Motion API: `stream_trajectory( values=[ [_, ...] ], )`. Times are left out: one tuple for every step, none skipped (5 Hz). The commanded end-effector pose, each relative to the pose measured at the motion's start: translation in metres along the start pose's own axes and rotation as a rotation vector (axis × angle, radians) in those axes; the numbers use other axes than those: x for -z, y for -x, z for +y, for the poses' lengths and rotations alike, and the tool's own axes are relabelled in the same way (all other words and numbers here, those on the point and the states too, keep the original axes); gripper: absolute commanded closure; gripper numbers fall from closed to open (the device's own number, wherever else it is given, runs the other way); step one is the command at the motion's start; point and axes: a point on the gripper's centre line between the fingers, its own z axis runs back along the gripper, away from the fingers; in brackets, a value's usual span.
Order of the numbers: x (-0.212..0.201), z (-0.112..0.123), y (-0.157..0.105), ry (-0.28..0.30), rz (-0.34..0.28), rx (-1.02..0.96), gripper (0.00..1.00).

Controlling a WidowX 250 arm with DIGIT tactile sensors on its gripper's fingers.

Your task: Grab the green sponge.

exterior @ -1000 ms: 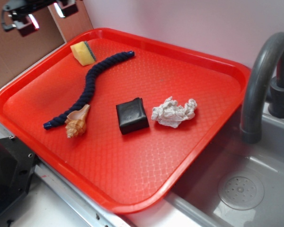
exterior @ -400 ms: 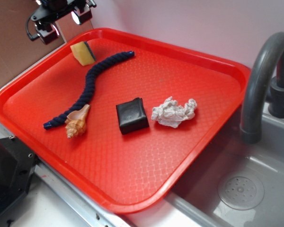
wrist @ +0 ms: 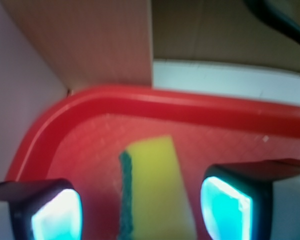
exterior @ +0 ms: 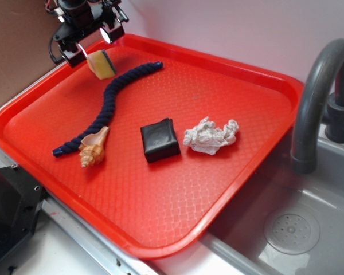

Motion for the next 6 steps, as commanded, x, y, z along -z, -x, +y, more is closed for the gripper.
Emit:
stream_trajectory(
  values=[
    [0.0,0.019,0.016,-0.021,0.022,0.026,0.0],
    [0.003,0.024,0.018,-0.067,-0.019,0.017,0.0],
    [0.008,0.027,0.018,-0.082,-0.032,0.006,1.0],
    [0.005,0.026,0.017,-0.096,-0.075,0.03,1.0],
    [0.008,0.026,0.014,-0.103,-0.072,0.039,1.0],
    [-0.003,0.023,0.012,-0.093,-0.031,0.11,1.0]
  ],
)
